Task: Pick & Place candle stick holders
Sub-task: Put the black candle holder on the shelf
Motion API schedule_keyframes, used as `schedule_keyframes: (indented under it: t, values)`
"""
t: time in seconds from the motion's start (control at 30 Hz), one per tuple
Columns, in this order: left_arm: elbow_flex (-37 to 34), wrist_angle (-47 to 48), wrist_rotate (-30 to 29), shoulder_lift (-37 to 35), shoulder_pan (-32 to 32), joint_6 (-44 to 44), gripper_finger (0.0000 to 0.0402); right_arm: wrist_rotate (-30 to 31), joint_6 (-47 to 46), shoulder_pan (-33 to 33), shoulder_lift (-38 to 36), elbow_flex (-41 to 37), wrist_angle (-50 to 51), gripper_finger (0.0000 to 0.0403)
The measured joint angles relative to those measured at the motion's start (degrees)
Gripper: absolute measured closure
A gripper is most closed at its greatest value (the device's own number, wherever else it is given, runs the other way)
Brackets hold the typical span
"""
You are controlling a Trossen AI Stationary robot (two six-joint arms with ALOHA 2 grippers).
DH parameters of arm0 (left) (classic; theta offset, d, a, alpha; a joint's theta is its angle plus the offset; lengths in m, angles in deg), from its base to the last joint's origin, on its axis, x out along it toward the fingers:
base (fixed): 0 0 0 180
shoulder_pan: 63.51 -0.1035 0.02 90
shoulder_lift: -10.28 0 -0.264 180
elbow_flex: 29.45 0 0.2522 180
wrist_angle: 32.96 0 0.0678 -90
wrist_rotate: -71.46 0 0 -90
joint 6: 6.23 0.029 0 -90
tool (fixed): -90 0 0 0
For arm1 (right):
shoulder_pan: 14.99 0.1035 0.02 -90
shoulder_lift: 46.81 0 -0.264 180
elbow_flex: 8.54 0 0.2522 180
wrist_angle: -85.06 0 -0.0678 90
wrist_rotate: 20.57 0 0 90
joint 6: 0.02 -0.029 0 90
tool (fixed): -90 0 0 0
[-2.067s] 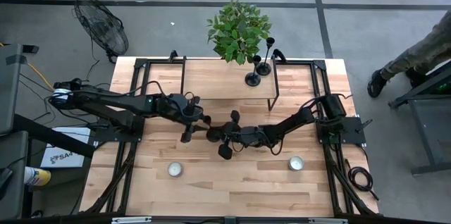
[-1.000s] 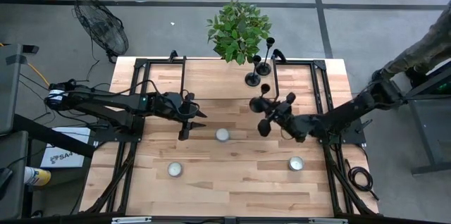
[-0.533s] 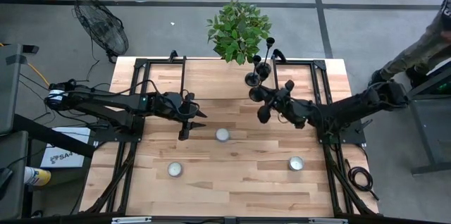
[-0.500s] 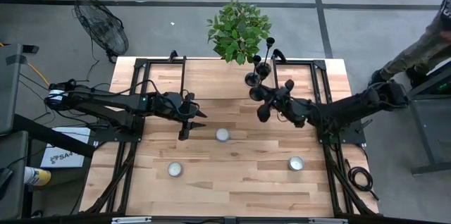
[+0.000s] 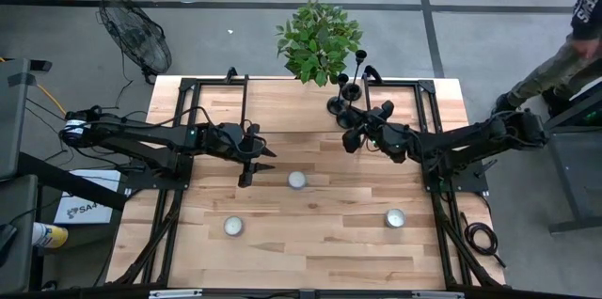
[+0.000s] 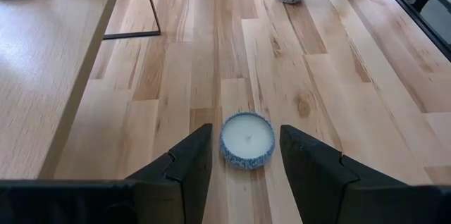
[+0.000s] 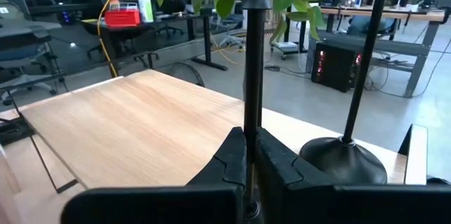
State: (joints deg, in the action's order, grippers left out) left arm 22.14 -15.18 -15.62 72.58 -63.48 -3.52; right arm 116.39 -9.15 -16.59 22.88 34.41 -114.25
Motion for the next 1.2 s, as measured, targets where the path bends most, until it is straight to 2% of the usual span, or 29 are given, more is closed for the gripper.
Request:
schedule_keyframes:
  t: [0.87, 1.2]
  values:
    - [0.0, 0.5, 0.0, 0.0, 0.0, 0.0, 0.0238, 1.4, -1.4, 0.5, -0.1, 0.1, 3.2, 0.0402]
    - [0.0, 0.5, 0.0, 0.0, 0.0, 0.0, 0.0238, 5.2, -1.4, 3.6, -3.9, -0.2, 8.0, 0.0402]
